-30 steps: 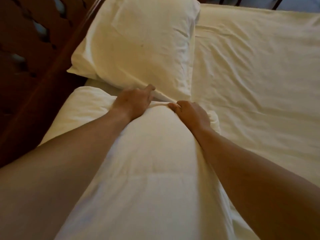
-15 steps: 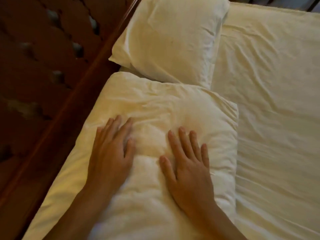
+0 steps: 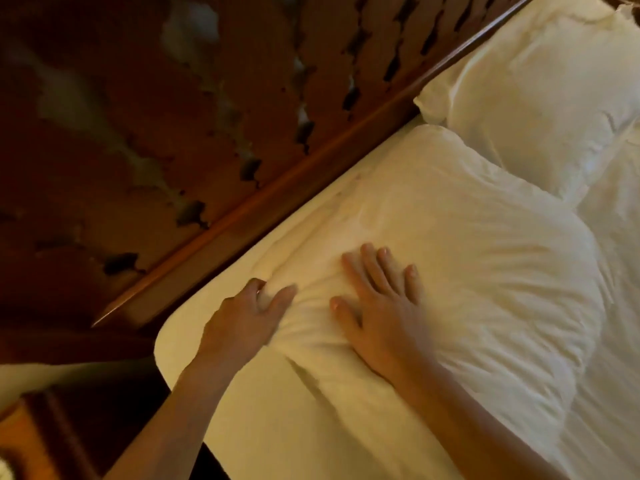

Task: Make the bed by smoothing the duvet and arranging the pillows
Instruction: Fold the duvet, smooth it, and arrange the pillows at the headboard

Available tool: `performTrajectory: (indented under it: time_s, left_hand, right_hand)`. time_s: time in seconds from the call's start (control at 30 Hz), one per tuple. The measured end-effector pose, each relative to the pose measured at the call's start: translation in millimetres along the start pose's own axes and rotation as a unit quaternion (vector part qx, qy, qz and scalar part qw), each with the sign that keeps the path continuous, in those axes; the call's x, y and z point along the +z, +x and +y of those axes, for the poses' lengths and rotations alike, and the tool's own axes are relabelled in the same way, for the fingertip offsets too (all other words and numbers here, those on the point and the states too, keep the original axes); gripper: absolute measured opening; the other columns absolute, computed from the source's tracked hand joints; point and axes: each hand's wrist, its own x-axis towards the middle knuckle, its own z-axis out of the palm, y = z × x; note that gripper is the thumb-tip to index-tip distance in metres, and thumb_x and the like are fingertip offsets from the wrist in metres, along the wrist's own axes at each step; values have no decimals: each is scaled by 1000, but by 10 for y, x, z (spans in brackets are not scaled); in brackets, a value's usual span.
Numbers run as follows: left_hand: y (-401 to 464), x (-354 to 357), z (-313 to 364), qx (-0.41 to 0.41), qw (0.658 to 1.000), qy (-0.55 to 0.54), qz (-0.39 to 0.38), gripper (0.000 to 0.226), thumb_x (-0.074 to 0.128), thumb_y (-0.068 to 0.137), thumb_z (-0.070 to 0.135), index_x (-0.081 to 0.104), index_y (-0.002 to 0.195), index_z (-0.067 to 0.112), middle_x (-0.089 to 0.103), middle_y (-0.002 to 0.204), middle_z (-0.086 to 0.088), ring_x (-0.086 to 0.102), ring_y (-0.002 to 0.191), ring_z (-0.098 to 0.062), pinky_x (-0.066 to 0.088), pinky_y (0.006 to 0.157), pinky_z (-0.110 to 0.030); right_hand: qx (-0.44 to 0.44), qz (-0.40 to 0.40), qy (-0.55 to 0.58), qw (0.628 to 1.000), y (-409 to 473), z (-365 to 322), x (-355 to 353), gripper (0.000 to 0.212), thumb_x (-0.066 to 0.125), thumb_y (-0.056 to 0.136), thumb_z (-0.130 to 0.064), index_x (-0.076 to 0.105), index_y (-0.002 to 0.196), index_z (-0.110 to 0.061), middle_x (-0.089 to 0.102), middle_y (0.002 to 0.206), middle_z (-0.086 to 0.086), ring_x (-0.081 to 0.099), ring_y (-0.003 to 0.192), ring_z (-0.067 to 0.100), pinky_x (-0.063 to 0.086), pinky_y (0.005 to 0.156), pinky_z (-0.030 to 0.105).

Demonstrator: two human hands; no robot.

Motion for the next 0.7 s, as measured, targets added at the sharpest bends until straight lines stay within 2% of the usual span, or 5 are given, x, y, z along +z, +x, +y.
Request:
performTrajectory:
  time_s: [0.07, 0.17, 0.37, 0.57, 0.7]
  left_hand:
    - [14, 63, -102, -6, 998, -63, 2, 65, 43, 76, 85, 56, 97, 25, 68, 87, 2, 66, 84, -22, 54, 76, -39]
    - [193, 125, -118, 22, 998, -48, 34, 45, 57, 89, 61, 60, 97, 17, 66, 91, -3, 64, 92, -27, 43, 70, -32]
    - [659, -128, -40, 130, 975, -4, 181, 31, 49, 97, 53, 59, 101, 24, 70, 98, -6, 62, 97, -33, 43, 73, -36]
    - [917, 187, -249, -6, 989, -141, 45, 64, 67, 85, 56, 42, 135, 25, 45, 140, -10, 41, 130, -34, 40, 102, -47]
    - [945, 231, -294, -44, 951, -305, -22, 87, 73, 61, 76, 35, 133, 44, 55, 137, -8, 59, 117, -28, 47, 102, -50]
  right_hand:
    - [6, -9, -46, 999, 73, -82, 106, 69, 3, 94, -65, -10, 156, -37, -17, 165, -4, -18, 151, 20, -6, 123, 50]
    - [18, -15, -83, 996, 144, -148, 178, 68, 6, 97, -63, -9, 157, -34, -16, 166, 0, -16, 152, 23, -4, 123, 52]
    - [18, 18, -21, 999, 401, -235, 50, 67, 16, 99, -61, 5, 159, -32, -2, 167, -1, -9, 153, 22, -5, 123, 49]
    - [-18, -46, -98, 994, 412, -121, 274, 83, -4, 84, -72, -5, 158, -33, -14, 166, 0, -16, 152, 24, -7, 123, 49]
    - [-23, -46, -92, 994, 403, -49, 321, 83, -4, 84, -72, -6, 158, -34, -15, 166, 0, -16, 152, 24, -8, 122, 49]
